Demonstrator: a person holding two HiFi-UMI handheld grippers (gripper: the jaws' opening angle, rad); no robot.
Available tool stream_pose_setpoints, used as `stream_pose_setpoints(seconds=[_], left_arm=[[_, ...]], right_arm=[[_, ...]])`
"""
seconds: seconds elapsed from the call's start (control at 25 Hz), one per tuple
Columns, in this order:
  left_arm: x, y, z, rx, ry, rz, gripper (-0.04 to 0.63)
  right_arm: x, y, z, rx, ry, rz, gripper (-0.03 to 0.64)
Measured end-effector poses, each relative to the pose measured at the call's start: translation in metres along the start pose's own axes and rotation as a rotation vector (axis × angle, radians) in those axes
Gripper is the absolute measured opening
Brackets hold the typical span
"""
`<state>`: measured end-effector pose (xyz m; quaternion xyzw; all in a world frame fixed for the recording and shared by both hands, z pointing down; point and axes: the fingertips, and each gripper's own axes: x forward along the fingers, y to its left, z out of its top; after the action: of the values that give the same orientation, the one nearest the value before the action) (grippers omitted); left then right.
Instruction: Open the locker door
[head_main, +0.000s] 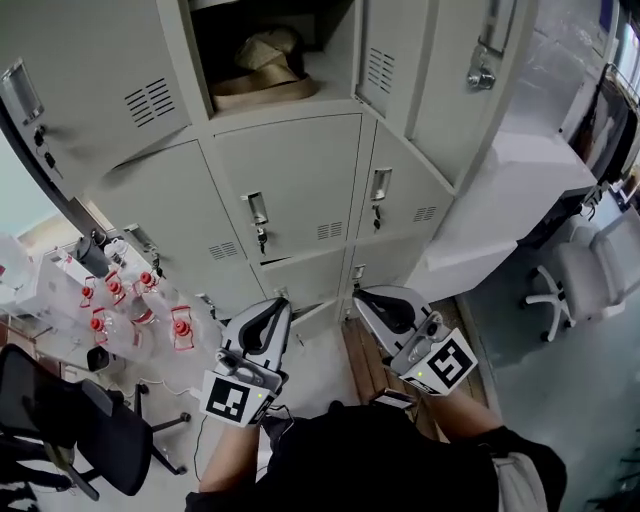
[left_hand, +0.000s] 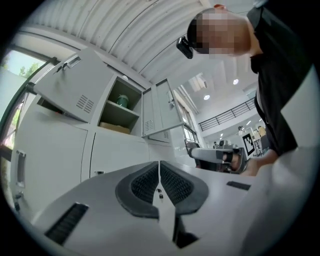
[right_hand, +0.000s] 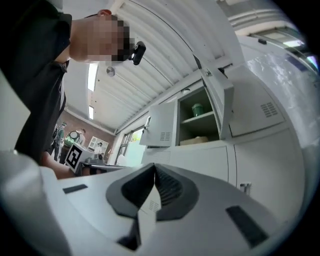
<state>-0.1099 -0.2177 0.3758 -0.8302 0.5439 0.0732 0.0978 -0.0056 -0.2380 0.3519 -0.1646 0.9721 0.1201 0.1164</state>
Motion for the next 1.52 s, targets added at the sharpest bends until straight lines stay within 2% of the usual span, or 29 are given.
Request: stream_pose_setpoints(seconds=[0.24,0.4,0.68,0.88,1.08,1.24,1.52], left_arm=[[-0.021,-0.003,-0.054,-0.140,0.054,0.023,0.023],[-0.031,0.002,-0.079,-0.134,0.049,0.058,0.023],[-0.053,0.006,-0.125,-0.163,0.113,0.137,0.023],[-0.052,-0.004,-0.133,-0.140,0.140,0.123,0.023],[-0.051,-0.010,-0.131,-0.170,0.150,0.109,0.023],[-0.050,-0.009,-0.127,-0.165,0.149,0.116,0.023],[-0.048,-0.006,-0.126,-0.157,0.156,0.130,0.023]], right_arm=[[0.005,0.033,-0.074,0.137,0.101,0.061,0.012],[0.009,0.042,-0.101,0.174,0.140,0.040,0.012],[-0.006,0.035,-0.145,0.206,0.231,-0.022,0.011],[-0.013,0.034,-0.156,0.203,0.252,-0.033,0.011],[-0.020,0.037,-0.157,0.212,0.251,-0.034,0.011],[-0.021,0.038,-0.158,0.226,0.241,-0.049,0.011],[-0.021,0.045,-0.152,0.219,0.222,-0.022,0.011]])
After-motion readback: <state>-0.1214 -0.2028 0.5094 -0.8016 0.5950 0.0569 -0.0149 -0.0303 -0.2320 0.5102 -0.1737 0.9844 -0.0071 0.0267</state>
